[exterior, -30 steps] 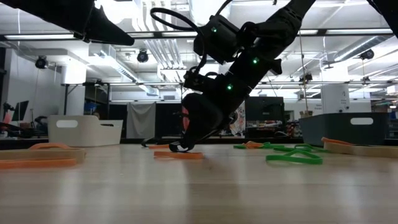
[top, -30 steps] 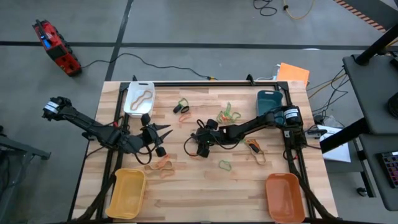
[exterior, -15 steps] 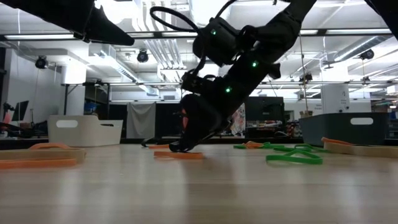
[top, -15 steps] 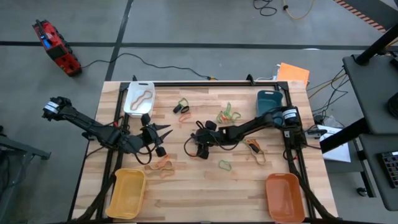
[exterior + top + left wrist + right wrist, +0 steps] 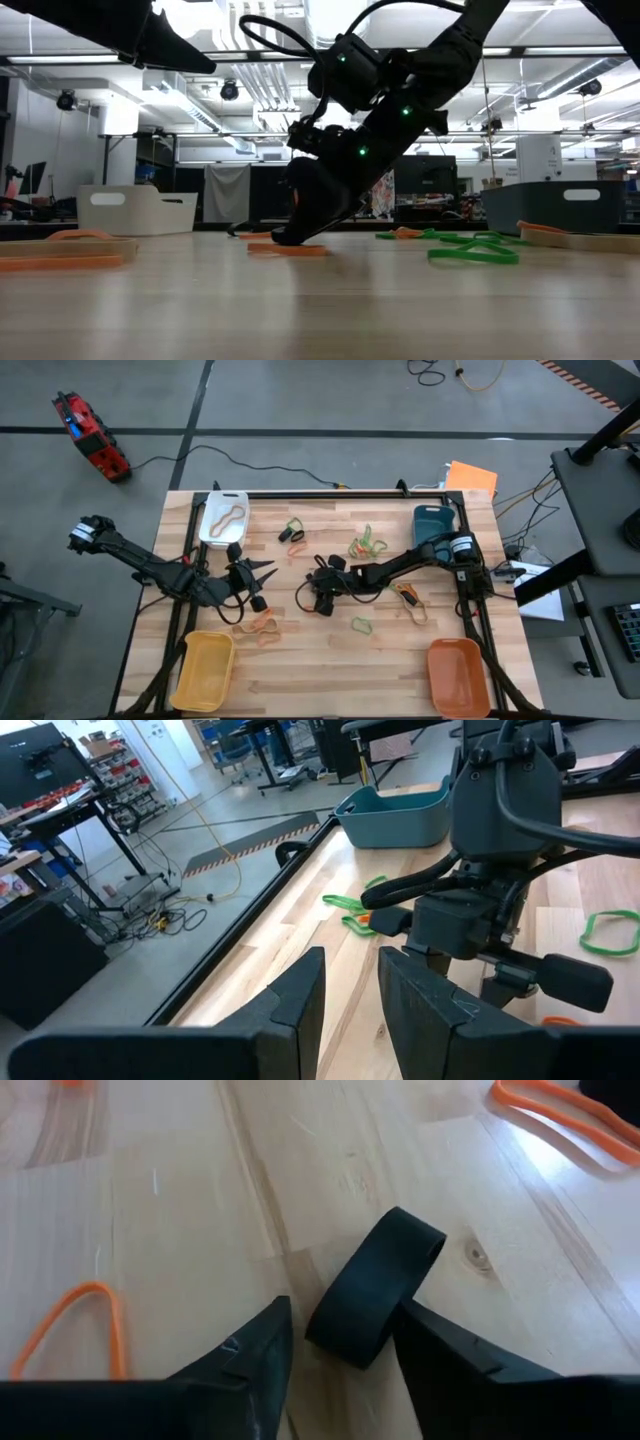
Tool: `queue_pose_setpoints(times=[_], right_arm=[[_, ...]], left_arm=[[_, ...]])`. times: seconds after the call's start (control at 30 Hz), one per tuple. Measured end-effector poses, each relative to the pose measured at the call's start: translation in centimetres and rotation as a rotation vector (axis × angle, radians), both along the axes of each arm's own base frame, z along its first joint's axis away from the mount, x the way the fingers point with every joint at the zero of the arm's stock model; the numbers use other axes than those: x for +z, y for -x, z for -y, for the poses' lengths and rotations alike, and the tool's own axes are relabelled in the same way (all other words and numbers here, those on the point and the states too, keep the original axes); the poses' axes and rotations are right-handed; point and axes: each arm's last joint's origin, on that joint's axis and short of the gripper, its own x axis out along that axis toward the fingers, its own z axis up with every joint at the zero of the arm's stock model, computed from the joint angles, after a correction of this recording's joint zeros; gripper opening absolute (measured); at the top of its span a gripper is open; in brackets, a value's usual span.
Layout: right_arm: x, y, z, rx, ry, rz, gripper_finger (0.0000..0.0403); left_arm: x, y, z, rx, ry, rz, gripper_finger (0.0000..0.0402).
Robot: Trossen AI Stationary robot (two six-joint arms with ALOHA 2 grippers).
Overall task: Sort rubber bands into baskets
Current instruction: Put the black rubber band into the orange bin
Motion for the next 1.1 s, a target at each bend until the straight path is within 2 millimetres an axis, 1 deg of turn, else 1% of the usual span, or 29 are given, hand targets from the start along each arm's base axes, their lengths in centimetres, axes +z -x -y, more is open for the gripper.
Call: queue_pose_setpoints(times=[0.13,0.37,0.4,0.47,0.5,0.63,0.77,0.93,1.1], right_arm=[[0.0,0.0,0.1,-0.006,-0.001,0.001,0.0118],[0.2,0.1,0.1,0.001,0.004,-0.001,0.0028],[0.4,0.1,0.0,0.008,0.008,-0.004,0.0018],[1.1,0.3,0.0,0.015,0.012,-0.01,0.0013],[1.6,0.4,0.0,0.015,0.012,-0.002,0.0013],[4.7,1.2,-0.3,0.029,0.019,0.015,0.0012],[8.0,2.9,-1.2,0.057,0.012,-0.011,0.0012],[12.4,6.0,-3.5,0.127,-0.051,-0.028,0.0012],[15.9,8.8,-6.6,0.22,-0.155,0.021,0.0012]], left_arm=[[0.0,0.0,0.0,0.002,0.006,0.004,0.0082],[0.0,0.0,0.0,0.005,0.017,0.011,0.0082],[0.0,0.0,0.0,0.005,0.019,0.013,0.0082],[0.0,0.0,0.0,0.007,0.027,0.018,0.0082],[0.0,0.0,0.0,0.008,0.029,0.019,0.0082],[0.0,0.0,0.0,0.009,0.034,0.022,0.0082],[0.0,0.0,0.0,0.013,0.051,0.033,0.0082],[0.0,0.0,0.0,0.014,0.057,0.038,0.0082],[0.1,0.0,0.0,0.016,0.062,0.042,0.0082]])
